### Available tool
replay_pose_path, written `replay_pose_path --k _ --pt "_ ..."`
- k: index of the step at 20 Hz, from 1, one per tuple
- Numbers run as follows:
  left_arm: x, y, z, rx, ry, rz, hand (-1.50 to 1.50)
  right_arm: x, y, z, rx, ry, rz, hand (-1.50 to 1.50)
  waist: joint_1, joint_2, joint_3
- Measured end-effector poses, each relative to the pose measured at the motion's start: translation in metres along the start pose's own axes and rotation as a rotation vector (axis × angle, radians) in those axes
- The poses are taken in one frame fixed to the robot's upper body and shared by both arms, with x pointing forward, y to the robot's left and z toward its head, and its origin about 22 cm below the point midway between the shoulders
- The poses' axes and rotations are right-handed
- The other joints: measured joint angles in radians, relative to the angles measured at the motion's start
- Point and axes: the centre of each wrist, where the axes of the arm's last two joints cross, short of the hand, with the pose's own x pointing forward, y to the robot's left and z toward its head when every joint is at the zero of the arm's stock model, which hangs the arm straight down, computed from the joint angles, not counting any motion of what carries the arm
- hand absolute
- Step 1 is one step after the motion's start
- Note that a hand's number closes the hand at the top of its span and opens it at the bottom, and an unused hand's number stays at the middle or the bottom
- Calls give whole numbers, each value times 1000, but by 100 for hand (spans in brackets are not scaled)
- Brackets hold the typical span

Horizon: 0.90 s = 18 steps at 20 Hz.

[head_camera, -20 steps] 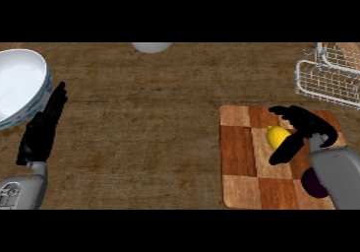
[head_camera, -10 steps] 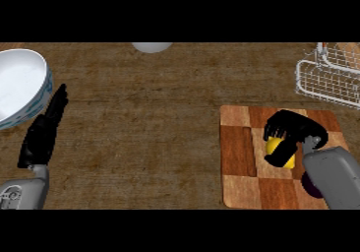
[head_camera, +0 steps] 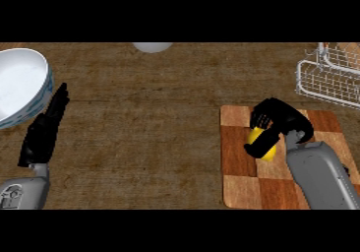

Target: Pick the lemon from the cutting board and place it in the tiered basket

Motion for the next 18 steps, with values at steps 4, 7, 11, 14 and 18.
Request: replay_pose_path --k 4,7,11,14,18 --pt "4 -2 -2 -10 -12 -2 0 58 14 -1 -179 -19 -41 150 19 4 0" --pt "5 -3 -4 -10 -16 2 0 85 16 5 -334 -59 -134 150 18 3 0" --pt "5 -3 -4 -9 -9 -1 0 114 -4 21 -574 -120 -211 150 14 1 0" --pt "3 -2 -3 -1 -2 0 0 127 -29 35 -734 -153 -241 150 6 -1 0" --pt "5 -2 -1 1 7 -1 0 135 -59 47 -880 -168 -243 150 1 -2 0"
